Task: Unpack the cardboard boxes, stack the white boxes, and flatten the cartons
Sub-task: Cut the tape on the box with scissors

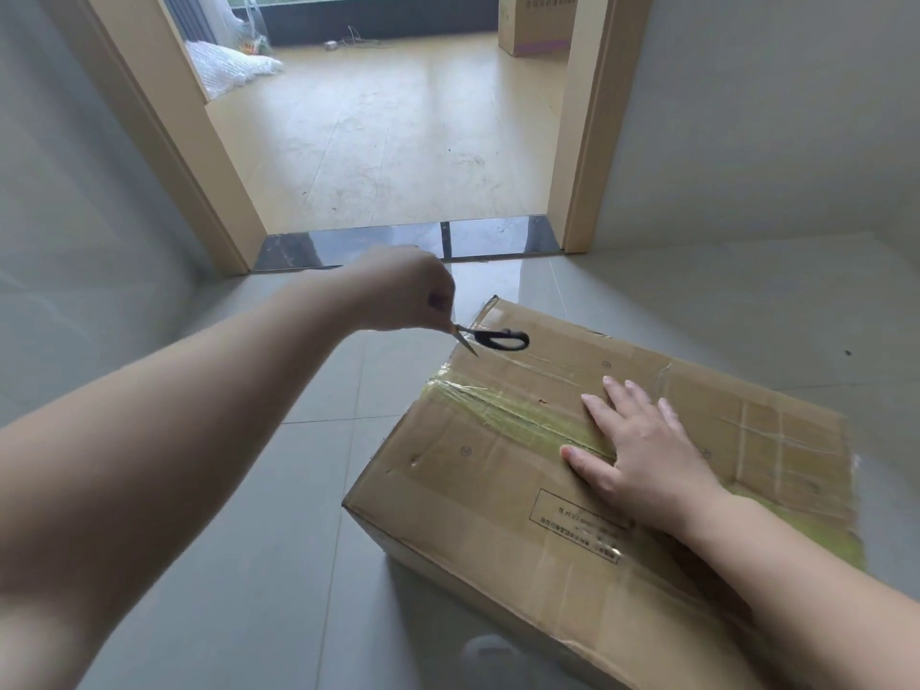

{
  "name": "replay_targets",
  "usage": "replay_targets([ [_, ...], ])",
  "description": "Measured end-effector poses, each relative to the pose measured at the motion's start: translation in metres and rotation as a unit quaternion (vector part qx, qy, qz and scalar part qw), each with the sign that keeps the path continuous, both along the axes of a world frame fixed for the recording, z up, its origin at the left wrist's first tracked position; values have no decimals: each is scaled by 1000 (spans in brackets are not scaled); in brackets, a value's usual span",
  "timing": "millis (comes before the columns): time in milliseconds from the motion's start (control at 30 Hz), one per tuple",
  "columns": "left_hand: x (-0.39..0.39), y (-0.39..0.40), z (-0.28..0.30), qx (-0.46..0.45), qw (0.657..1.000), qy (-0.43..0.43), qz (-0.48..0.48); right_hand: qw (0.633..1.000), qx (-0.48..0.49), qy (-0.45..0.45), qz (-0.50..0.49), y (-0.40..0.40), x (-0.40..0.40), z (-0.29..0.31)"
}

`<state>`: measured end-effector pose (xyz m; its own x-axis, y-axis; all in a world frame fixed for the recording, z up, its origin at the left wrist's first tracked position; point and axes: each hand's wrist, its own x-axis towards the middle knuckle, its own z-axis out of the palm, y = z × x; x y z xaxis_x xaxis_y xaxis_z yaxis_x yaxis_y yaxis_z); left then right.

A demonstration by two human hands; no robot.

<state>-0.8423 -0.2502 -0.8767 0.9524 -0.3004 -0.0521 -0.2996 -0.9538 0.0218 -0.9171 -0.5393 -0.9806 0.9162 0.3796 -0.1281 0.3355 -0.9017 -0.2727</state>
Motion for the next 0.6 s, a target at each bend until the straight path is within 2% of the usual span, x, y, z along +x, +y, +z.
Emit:
replay_targets([
  [100,0,-27,-3,3,999,7,-48,974,218,-43,-50,-14,-2,20],
  [200,-1,-54,-3,-20,997,1,-78,939,321,-71,-102,-27,0,41],
  [300,-4,-85,2,-34,992,-27,-116,927,351,-87,-97,-37,9,57],
  [467,-8,-128,11,-49,983,-51,-171,931,344,-83,-94,-52,11,67],
  [600,-12,-151,9,-79,976,-39,-199,928,341,21,-146,-62,7,65],
])
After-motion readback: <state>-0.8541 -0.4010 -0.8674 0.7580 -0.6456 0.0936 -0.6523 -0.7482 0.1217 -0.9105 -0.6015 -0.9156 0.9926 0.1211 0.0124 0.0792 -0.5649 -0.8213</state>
